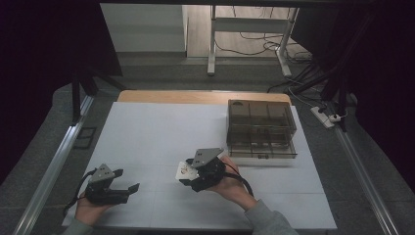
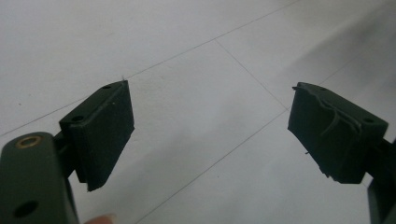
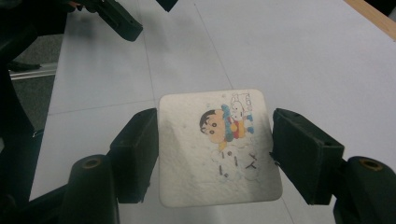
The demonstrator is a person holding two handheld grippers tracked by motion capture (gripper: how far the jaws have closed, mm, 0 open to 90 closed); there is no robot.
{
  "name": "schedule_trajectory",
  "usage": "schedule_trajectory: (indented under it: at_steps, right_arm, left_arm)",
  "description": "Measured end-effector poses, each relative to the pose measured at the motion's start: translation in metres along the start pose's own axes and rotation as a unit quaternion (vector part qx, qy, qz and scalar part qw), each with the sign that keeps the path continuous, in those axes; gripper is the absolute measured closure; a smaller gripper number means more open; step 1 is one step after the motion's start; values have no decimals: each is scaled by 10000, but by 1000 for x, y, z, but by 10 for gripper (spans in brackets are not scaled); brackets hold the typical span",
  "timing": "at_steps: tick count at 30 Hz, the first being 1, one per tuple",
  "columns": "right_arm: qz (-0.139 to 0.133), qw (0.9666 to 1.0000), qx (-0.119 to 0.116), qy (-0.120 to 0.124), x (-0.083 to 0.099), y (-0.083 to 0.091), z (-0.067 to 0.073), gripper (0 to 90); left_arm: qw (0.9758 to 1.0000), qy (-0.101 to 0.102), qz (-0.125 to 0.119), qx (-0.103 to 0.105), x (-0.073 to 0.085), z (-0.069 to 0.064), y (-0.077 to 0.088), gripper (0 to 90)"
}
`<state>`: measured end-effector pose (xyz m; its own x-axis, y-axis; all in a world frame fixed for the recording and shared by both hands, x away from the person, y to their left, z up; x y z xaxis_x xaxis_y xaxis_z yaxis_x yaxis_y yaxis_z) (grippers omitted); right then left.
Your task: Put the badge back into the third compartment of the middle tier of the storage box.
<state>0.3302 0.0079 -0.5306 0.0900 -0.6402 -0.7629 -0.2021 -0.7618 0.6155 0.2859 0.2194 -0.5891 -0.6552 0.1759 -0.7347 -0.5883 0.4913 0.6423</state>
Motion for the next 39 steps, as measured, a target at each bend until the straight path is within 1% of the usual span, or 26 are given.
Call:
schedule_trajectory:
  at_steps: [7,10,13,17,21,26,31,35,39]
  right_arm:
    - [-100,9999,117,-13,-2,12,-7,332]
    - [-109,9998,177,-45,-1,18,-11,332]
    - [-120,9996,239,-76,1,23,-14,332]
    - [-95,9994,315,-77,6,30,-19,332]
    - [-108,9990,405,-130,10,39,-24,332]
    - [-93,9983,524,-218,18,50,-30,332]
    - [-48,9975,621,-320,28,60,-33,332]
    - [-22,9966,714,-404,37,67,-36,332]
    - [-30,9958,785,-465,42,73,-40,332]
  left_arm:
    - [10000,-20,6,-1,1,0,-1,140]
    - [10000,-41,23,-2,1,-1,-1,139]
    - [10000,-21,11,-2,1,-1,-1,140]
    - [10000,-16,9,-4,1,-1,-1,140]
    - [10000,-12,8,-6,1,-1,-1,140]
    - [10000,-35,16,-11,1,-1,-1,140]
    - [10000,-11,11,-6,1,-1,-1,140]
    - [10000,-19,19,-6,1,-1,-1,140]
    - [10000,-5,9,-10,1,-1,-1,140]
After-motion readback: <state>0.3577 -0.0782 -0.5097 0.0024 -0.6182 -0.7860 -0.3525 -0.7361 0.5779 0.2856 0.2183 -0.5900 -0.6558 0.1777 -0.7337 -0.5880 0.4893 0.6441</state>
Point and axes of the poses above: each handheld gripper's, and its own axes: y roughly backward along the jaws, x roughly out of its underside, z roughly to its left, the point moved 10 cm from there along -y, roughly forward along the jaws, and after that the axes turned 8 degrees about y, right-handed, at the moved point
